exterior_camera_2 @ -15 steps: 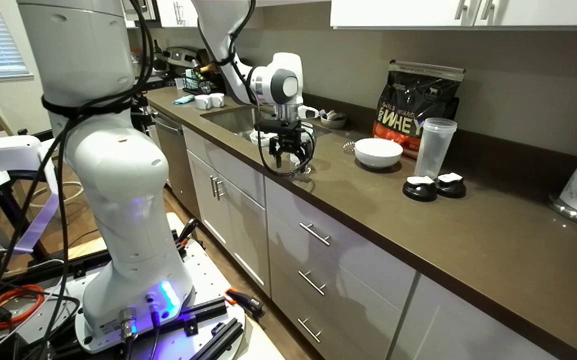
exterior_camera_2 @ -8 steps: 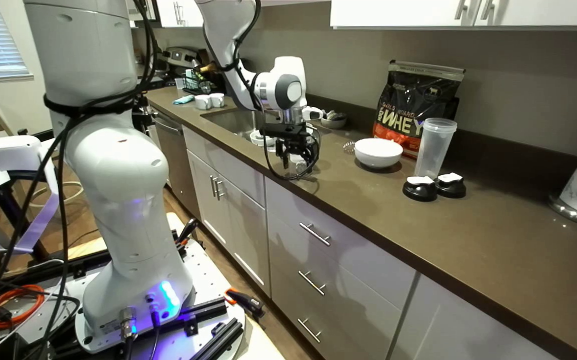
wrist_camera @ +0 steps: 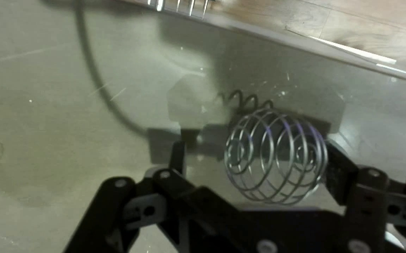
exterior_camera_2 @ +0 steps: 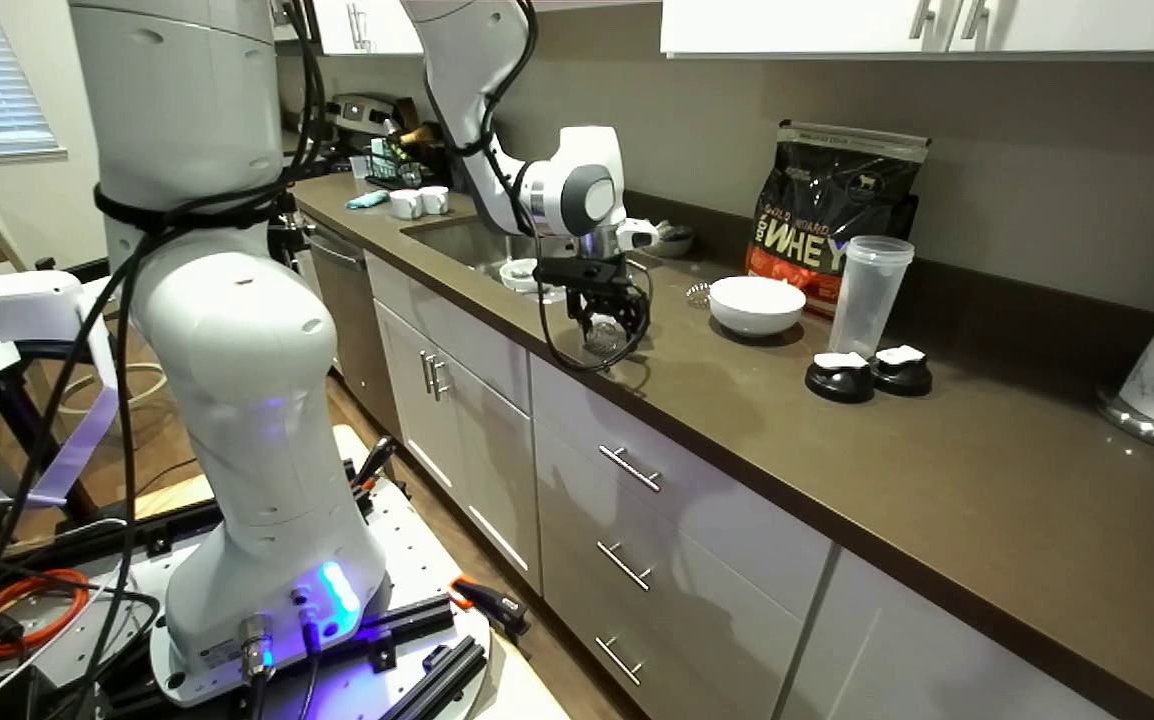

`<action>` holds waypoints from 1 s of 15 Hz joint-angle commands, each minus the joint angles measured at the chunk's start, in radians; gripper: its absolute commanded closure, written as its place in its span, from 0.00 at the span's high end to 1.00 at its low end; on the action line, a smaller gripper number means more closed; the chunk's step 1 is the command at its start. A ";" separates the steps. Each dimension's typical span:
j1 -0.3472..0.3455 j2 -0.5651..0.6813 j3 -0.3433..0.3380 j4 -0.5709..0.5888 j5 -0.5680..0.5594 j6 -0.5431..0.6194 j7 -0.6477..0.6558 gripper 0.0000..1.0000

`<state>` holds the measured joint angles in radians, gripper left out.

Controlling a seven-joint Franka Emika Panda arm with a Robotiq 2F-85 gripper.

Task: Pick up the silver blending ball on the right and place it inside the clear bottle on the left

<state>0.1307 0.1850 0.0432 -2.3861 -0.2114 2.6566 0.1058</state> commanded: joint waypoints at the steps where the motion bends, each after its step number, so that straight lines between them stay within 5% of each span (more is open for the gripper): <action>1: 0.001 0.014 -0.011 0.015 -0.014 0.009 0.030 0.63; 5: 0.010 0.007 -0.026 0.022 -0.037 -0.011 0.067 0.70; 6: 0.011 0.007 -0.028 0.023 -0.040 -0.012 0.073 0.42; 7: 0.011 0.008 -0.030 0.024 -0.041 -0.013 0.077 0.69; 8: 0.012 0.008 -0.032 0.024 -0.045 -0.013 0.082 0.72; 9: 0.013 0.009 -0.034 0.024 -0.050 -0.014 0.088 0.92; 15: 0.021 0.005 -0.050 0.029 -0.108 -0.038 0.152 1.00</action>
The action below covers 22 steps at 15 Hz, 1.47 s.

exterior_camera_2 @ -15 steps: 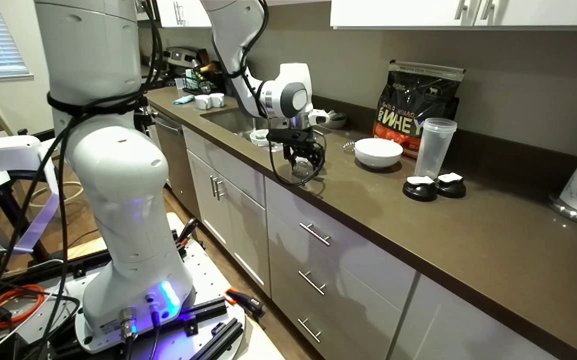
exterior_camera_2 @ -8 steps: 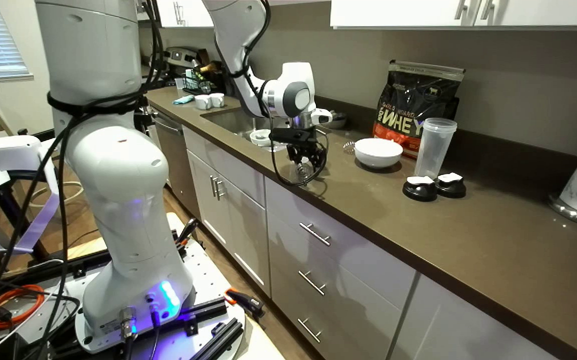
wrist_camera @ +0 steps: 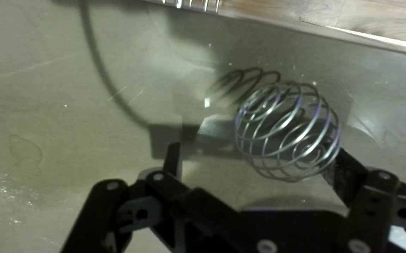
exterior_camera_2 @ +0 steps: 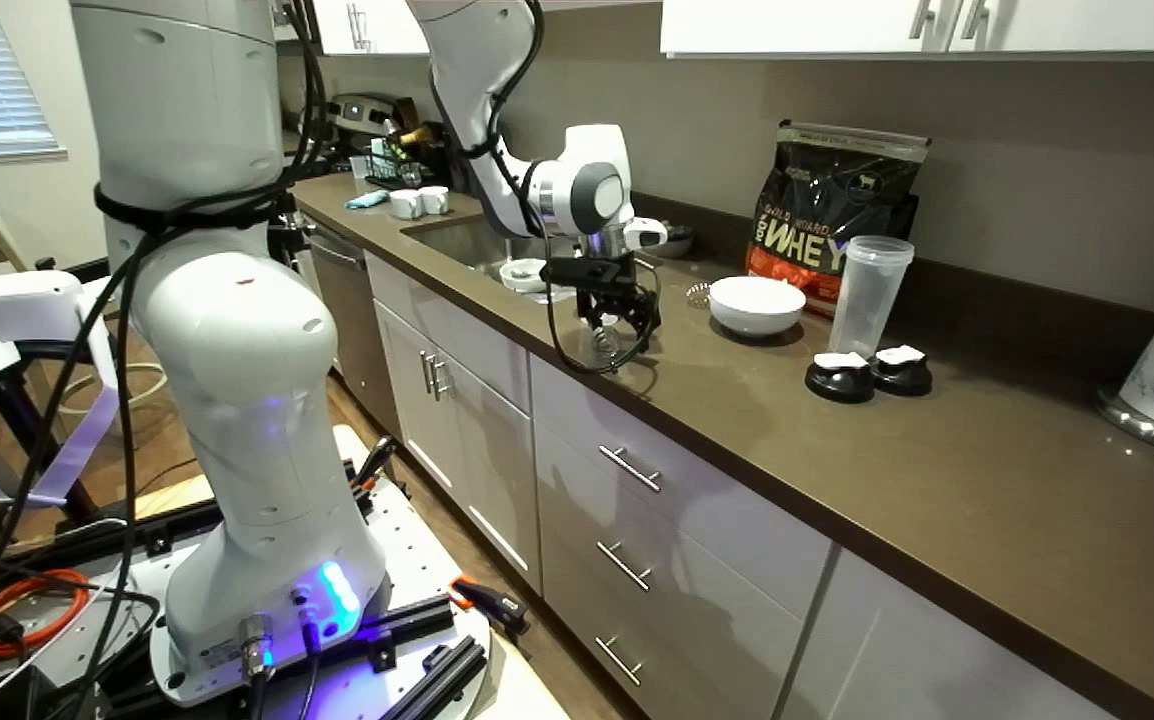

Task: Pick up the silver blending ball on the right and place it inside the clear bottle on the left

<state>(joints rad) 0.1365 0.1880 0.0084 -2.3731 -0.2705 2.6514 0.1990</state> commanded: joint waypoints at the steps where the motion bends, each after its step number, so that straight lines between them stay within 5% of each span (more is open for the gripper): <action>1: 0.016 -0.002 -0.016 0.018 -0.052 -0.053 0.072 1.00; 8: 0.011 -0.007 -0.002 0.035 -0.037 -0.159 0.104 1.00; 9: 0.009 -0.006 0.000 0.039 -0.033 -0.168 0.100 0.93; 10: 0.009 -0.006 0.002 0.041 -0.030 -0.176 0.099 0.74; 16: 0.008 -0.004 0.007 0.052 -0.028 -0.184 0.097 0.34; 20: 0.006 -0.018 0.006 0.055 -0.030 -0.191 0.092 0.22; 22: 0.004 -0.035 0.006 0.054 -0.031 -0.195 0.089 0.31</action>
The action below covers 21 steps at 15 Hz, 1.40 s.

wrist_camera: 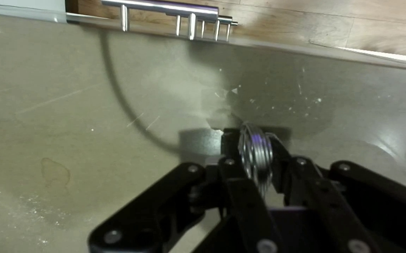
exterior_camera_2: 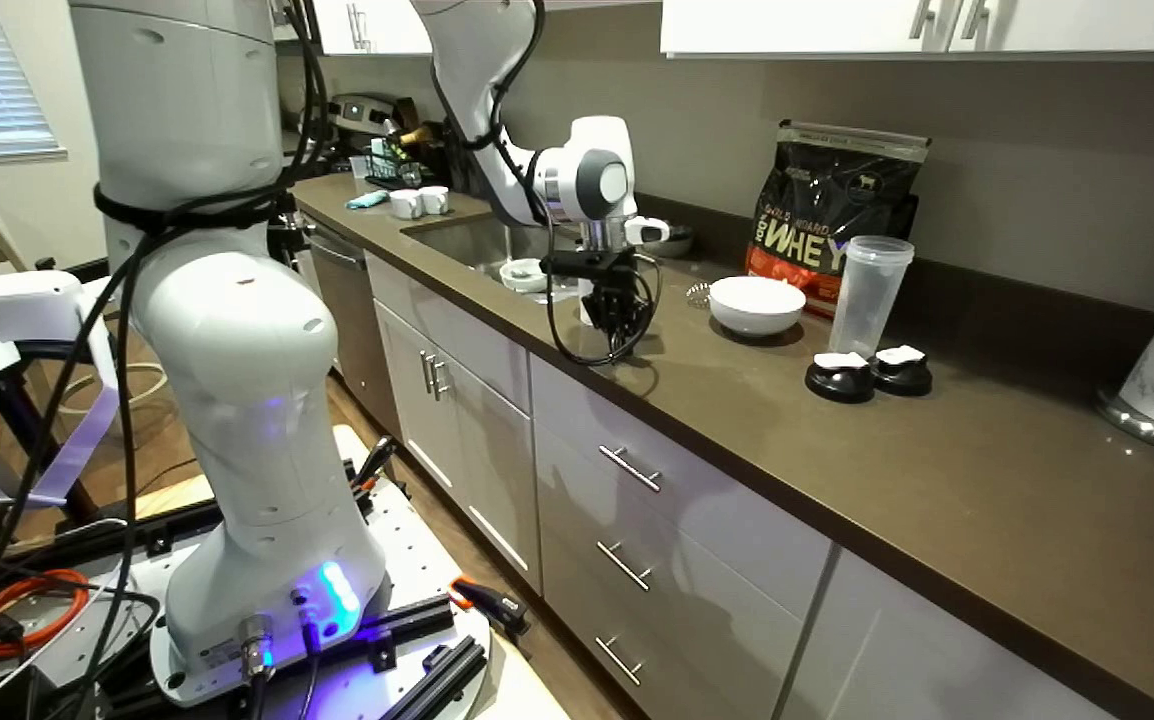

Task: Pick up the silver blending ball on the right and place it inside the clear bottle on the left

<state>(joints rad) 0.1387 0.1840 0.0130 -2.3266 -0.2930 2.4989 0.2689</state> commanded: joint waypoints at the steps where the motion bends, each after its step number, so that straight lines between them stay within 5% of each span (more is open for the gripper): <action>1: 0.000 -0.038 0.001 0.015 -0.007 -0.048 0.014 0.35; 3: -0.001 -0.049 0.000 0.023 -0.014 -0.055 0.018 0.49; 21: -0.025 -0.194 0.025 0.082 0.030 -0.117 -0.059 0.54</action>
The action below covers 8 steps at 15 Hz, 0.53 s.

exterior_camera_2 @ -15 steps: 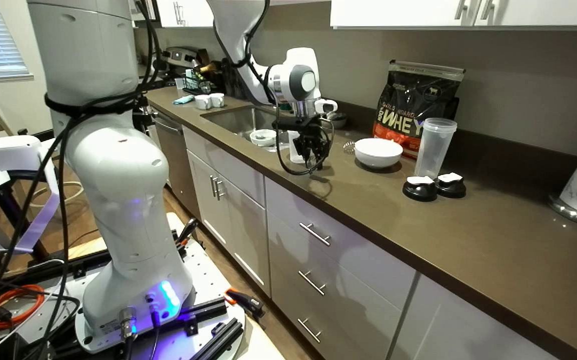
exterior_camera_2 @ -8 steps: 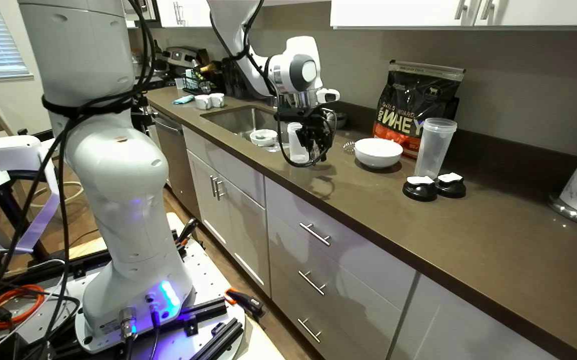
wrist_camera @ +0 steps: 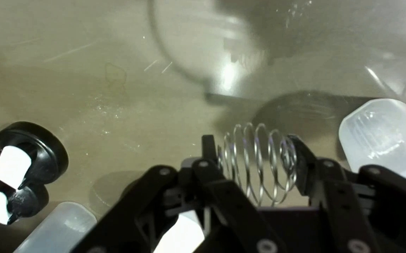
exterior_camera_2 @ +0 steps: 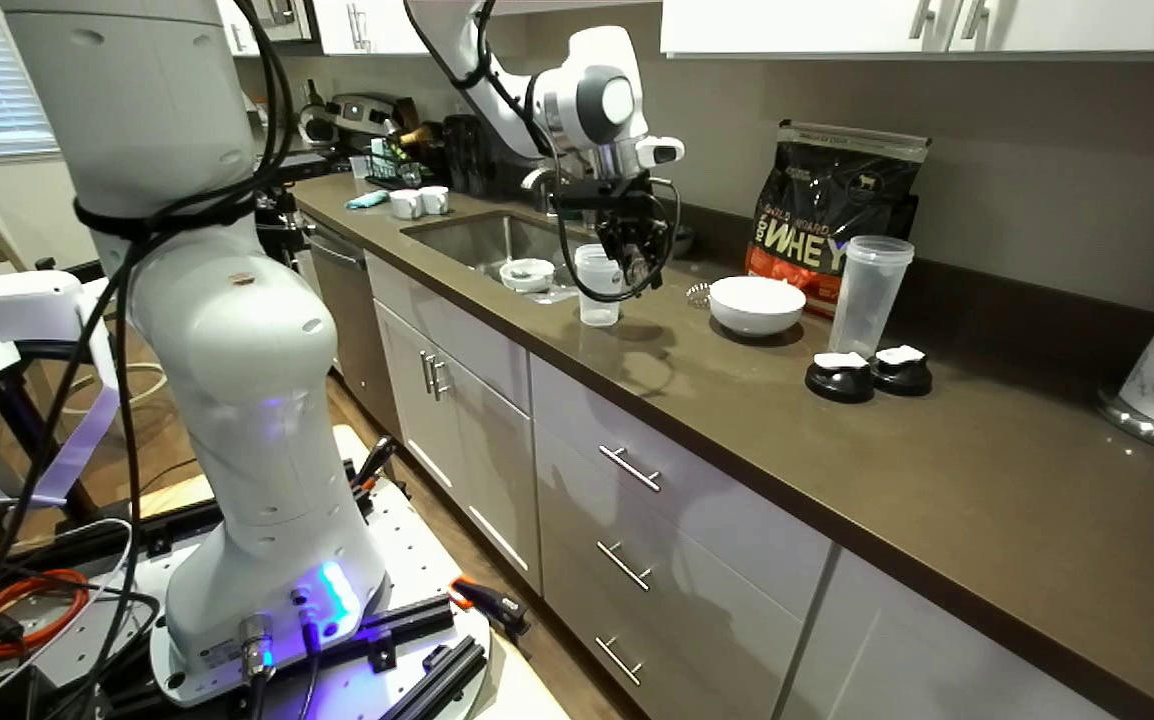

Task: Pick up the silver blending ball on the right and place it inside the clear bottle on the left

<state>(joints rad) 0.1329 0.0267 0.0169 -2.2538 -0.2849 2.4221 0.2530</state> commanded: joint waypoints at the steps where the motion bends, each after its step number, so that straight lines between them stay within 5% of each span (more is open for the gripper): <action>1: -0.019 -0.045 0.023 0.011 0.028 -0.042 -0.051 0.53; 8: -0.015 -0.097 0.044 0.018 0.057 -0.056 -0.088 0.53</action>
<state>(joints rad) 0.1328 -0.0355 0.0392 -2.2395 -0.2722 2.4002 0.2242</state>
